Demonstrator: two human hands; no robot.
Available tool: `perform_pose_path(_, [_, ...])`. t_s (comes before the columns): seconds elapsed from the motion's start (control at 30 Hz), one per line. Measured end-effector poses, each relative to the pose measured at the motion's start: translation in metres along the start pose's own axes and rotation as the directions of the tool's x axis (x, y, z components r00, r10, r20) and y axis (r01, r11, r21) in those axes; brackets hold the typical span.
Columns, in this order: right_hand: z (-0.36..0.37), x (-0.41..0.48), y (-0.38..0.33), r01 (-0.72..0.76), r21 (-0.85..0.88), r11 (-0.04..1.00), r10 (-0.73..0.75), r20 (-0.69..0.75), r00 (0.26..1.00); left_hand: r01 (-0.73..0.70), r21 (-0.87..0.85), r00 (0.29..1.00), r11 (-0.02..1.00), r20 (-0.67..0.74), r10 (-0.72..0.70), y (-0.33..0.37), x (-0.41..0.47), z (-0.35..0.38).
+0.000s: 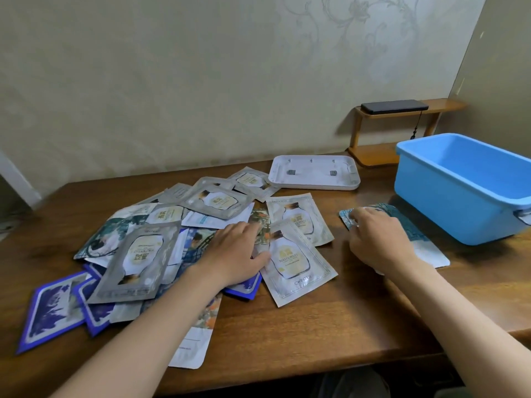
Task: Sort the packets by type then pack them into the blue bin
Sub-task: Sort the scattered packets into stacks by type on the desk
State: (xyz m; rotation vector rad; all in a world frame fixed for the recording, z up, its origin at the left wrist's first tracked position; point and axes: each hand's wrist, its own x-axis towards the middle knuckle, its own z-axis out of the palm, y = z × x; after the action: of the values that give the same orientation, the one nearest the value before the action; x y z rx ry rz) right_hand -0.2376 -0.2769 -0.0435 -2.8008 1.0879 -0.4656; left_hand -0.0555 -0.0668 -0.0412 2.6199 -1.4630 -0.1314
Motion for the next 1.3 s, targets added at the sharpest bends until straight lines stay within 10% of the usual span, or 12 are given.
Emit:
perform_pose_path(0.43, [-0.002,0.000,-0.066,-0.344,0.417,0.841,0.125,0.469,0.874,-0.088,0.000,0.994,0.996,-0.070,0.087,-0.013,-0.001,0.018])
perform_pose_path(0.73, [-0.013,-0.002,-0.044,-0.321,0.493,0.809,0.195,0.289,0.937,-0.092,0.008,0.993,0.996,-0.073,0.093,-0.014,-0.002,0.020])
perform_pose_path(1.13, [-0.009,0.045,-0.038,-0.454,0.745,0.490,0.367,0.296,0.882,-0.072,0.035,0.995,0.997,-0.073,0.075,-0.011,-0.002,0.022])
perform_pose_path(1.3, [0.016,0.063,-0.057,-0.471,0.655,0.591,0.344,0.323,0.882,-0.070,0.038,0.996,0.997,-0.060,0.072,-0.010,-0.004,0.021])
